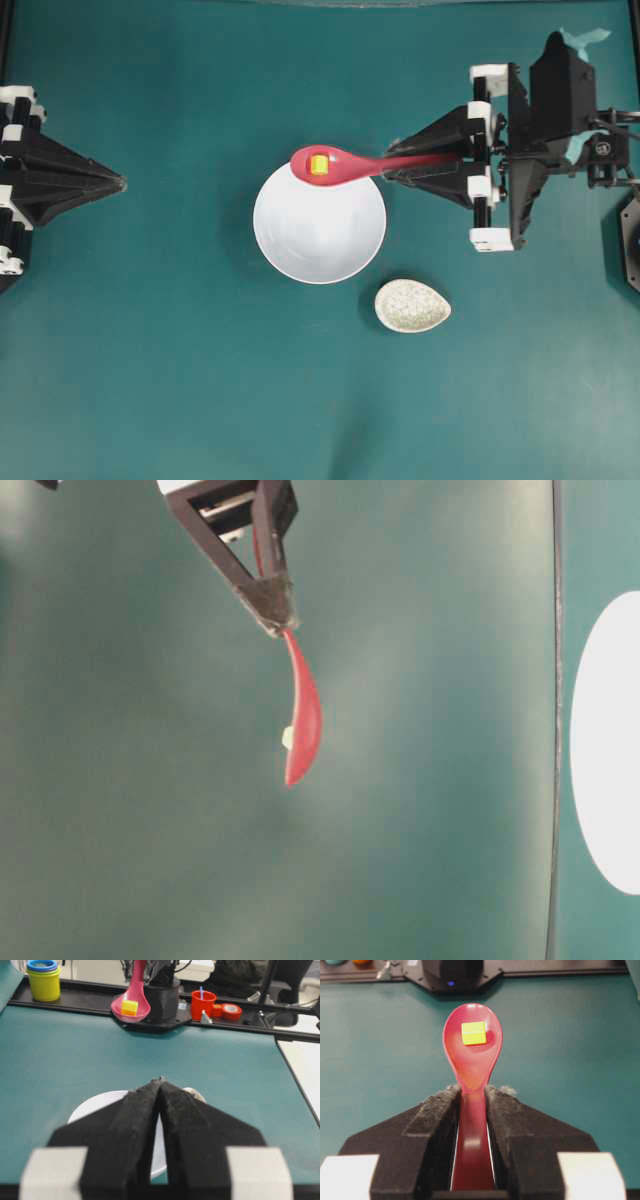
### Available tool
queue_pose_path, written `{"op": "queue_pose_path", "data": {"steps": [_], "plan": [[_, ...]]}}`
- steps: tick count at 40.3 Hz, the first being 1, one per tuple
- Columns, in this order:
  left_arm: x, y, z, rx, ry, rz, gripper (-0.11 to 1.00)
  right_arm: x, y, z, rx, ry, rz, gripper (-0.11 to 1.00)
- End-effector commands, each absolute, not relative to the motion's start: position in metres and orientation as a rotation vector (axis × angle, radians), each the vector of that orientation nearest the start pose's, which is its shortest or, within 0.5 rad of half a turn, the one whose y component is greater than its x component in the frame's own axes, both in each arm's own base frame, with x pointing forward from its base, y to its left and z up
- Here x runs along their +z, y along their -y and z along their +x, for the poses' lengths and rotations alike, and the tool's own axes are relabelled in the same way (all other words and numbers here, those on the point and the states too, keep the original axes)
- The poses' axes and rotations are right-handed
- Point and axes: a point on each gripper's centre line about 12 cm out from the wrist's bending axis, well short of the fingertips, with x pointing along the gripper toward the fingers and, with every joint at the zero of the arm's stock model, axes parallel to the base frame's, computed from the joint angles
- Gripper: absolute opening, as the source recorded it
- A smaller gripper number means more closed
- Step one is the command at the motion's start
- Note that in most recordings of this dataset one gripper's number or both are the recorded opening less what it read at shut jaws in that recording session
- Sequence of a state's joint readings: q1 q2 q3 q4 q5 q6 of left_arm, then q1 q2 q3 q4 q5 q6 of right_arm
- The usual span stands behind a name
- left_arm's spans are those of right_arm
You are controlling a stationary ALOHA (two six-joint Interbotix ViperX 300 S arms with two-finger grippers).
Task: Scoop the yellow hexagonal prism block from the bowl with a spoon using the right arm.
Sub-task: 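Lift the spoon with the yellow block up and out of the bowl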
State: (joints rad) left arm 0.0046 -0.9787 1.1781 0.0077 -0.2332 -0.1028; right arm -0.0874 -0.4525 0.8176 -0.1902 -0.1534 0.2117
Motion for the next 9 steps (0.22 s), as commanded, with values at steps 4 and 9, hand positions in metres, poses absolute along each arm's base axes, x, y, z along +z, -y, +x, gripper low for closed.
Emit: {"op": "queue_pose_path", "data": {"steps": [4, 9], "plan": [[0.2958, -0.001, 0.1986, 0.002, 0.051, -0.092, 0.04, 0.3, 0.0236, 0.3144, -0.059, -0.184, 0.034, 0.24], [0.2951, -0.0006, 0.1993, 0.0, 0.048, -0.091, 0.04, 0.2985, 0.0237, 0.3149, -0.059, -0.192, 0.033, 0.24]]}}
